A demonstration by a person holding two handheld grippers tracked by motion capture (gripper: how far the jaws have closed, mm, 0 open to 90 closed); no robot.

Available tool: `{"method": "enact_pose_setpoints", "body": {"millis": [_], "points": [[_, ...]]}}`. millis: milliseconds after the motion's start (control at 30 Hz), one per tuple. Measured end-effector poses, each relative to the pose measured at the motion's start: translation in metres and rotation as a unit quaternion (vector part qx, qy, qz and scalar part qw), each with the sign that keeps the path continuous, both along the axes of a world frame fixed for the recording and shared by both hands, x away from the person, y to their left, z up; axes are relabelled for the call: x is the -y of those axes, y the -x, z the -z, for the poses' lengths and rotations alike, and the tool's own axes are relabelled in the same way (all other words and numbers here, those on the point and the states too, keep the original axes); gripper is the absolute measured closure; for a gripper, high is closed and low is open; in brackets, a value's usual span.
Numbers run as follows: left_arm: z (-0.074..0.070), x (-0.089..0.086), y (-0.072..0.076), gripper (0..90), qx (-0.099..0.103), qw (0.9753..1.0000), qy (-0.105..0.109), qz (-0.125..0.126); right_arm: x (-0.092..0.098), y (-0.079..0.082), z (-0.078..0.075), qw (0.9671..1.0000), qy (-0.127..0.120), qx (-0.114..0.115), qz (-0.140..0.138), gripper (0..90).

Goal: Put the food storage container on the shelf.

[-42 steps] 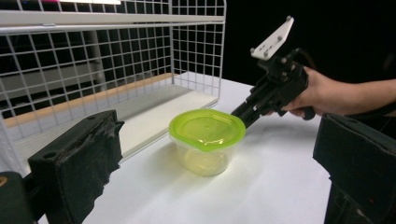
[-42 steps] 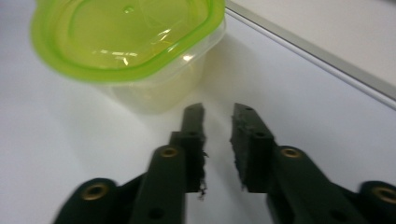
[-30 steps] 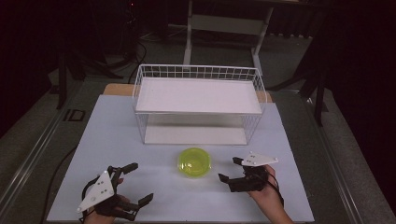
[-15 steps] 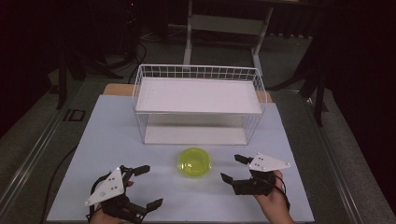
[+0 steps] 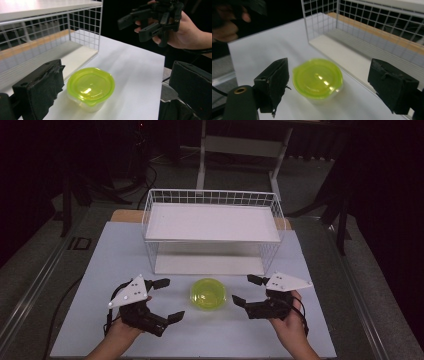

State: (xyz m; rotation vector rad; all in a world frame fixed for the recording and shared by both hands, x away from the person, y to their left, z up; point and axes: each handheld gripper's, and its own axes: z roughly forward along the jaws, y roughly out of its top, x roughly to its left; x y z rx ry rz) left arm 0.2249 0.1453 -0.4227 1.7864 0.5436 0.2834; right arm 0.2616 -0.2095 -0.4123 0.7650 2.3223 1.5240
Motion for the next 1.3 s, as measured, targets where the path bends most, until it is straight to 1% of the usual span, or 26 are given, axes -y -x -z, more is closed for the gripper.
{"method": "enact_pose_setpoints", "body": {"millis": [100,133,200,267,333,400,433,467,533,567,633,667,700,767,833,867,900,933,1000,1033,1067,1133,1200,1233,1267,1300], "points": [[0.002,0.007,-0.006,0.2,0.0,1.0,-0.005,0.0,-0.004,-0.004,0.001,0.9999,0.0,0.015,0.002,14.2],[0.003,0.009,-0.009,0.2,-0.007,1.0,-0.004,0.005,-0.005,-0.006,0.002,0.9999,0.0,0.014,0.003,14.4],[0.005,0.012,-0.012,0.2,-0.01,1.0,-0.002,0.0,-0.007,-0.009,0.005,1.0,0.002,0.004,0.004,14.7],[0.008,0.016,-0.016,0.3,-0.018,0.9998,-0.005,-0.002,-0.008,-0.011,0.009,0.9998,0.009,-0.007,0.017,14.6],[0.012,0.019,-0.021,0.3,-0.024,0.9995,-0.016,-0.011,-0.008,-0.016,0.014,0.9996,-0.006,-0.02,0.021,18.8],[0.016,0.021,-0.026,0.3,-0.04,0.999,-0.01,-0.016,-0.007,-0.021,0.018,0.999,-0.006,-0.031,0.033,21.0],[0.016,0.021,-0.026,0.4,-0.04,0.999,-0.01,-0.016,-0.007,-0.021,0.018,0.999,-0.006,-0.031,0.033,21.0],[0.019,0.022,-0.03,0.3,-0.049,0.9985,-0.01,-0.024,-0.009,-0.026,0.022,0.9984,-0.004,-0.043,0.037,20.2],[0.022,0.023,-0.036,0.4,-0.06,0.9976,-0.007,-0.034,-0.009,-0.028,0.022,0.9982,-0.003,-0.049,0.034,19.2],[0.024,0.024,-0.039,0.4,-0.067,0.9971,-0.003,-0.035,-0.01,-0.033,0.025,0.9974,-0.011,-0.065,0.031,14.8],[0.029,0.024,-0.049,0.4,-0.09,0.9951,0.009,-0.041,-0.011,-0.037,0.027,0.9964,-0.018,-0.073,0.039,14.8],[0.029,0.024,-0.049,0.4,-0.09,0.9951,0.009,-0.041,-0.011,-0.037,0.027,0.9964,-0.018,-0.073,0.039,14.8],[0.032,0.027,-0.053,0.5,-0.098,0.994,0.004,-0.047,-0.013,-0.041,0.03,0.9951,-0.015,-0.086,0.046,16.4],[0.035,0.029,-0.056,2.0,-0.104,0.9933,-0.003,-0.051,-0.013,-0.043,0.032,0.9947,-0.013,-0.089,0.05,21.7],[0.037,0.03,-0.057,3.7,-0.107,0.9928,-0.003,-0.054,-0.015,-0.046,0.036,0.9934,-0.023,-0.103,0.047,22.9],[0.039,0.031,-0.058,3.7,-0.109,0.9925,-0.004,-0.055,-0.015,-0.046,0.036,0.9934,-0.023,-0.103,0.047,22.9],[0.044,0.033,-0.06,3.8,-0.114,0.9914,-0.014,-0.063,-0.017,-0.048,0.039,0.9927,-0.022,-0.108,0.049,26.8],[0.047,0.033,-0.061,3.8,-0.123,0.9902,-0.015,-0.065,-0.017,-0.049,0.041,0.9921,-0.021,-0.113,0.051,30.3],[0.047,0.033,-0.061,4.2,-0.123,0.9902,-0.015,-0.065,-0.018,-0.051,0.044,0.9911,-0.021,-0.121,0.051,30.3],[0.054,0.036,-0.065,7.5,-0.145,0.9859,-0.029,-0.079,-0.02,-0.054,0.049,0.9897,-0.018,-0.131,0.056,35.4],[0.054,0.036,-0.065,8.4,-0.145,0.9859,-0.029,-0.079,-0.021,-0.054,0.051,0.989,-0.016,-0.136,0.055,38.3],[0.059,0.04,-0.066,13.9,-0.152,0.9815,-0.057,-0.101,-0.023,-0.056,0.055,0.9882,-0.012,-0.142,0.056,41.2],[0.064,0.042,-0.067,14.9,-0.176,0.9782,-0.054,-0.096,-0.025,-0.059,0.059,0.9868,-0.007,-0.152,0.054,43.9],[0.064,0.042,-0.067,15.5,-0.176,0.9782,-0.054,-0.096,-0.027,-0.06,0.061,0.986,-0.006,-0.157,0.054,46.6],[0.067,0.042,-0.069,16.4,-0.194,0.9753,-0.049,-0.095,-0.027,-0.06,0.062,0.9855,-0.007,-0.161,0.052,48.0],[0.068,0.042,-0.069,17.4,-0.203,0.9733,-0.046,-0.097,-0.029,-0.062,0.065,0.9852,-0.004,-0.163,0.053,49.8]]}}
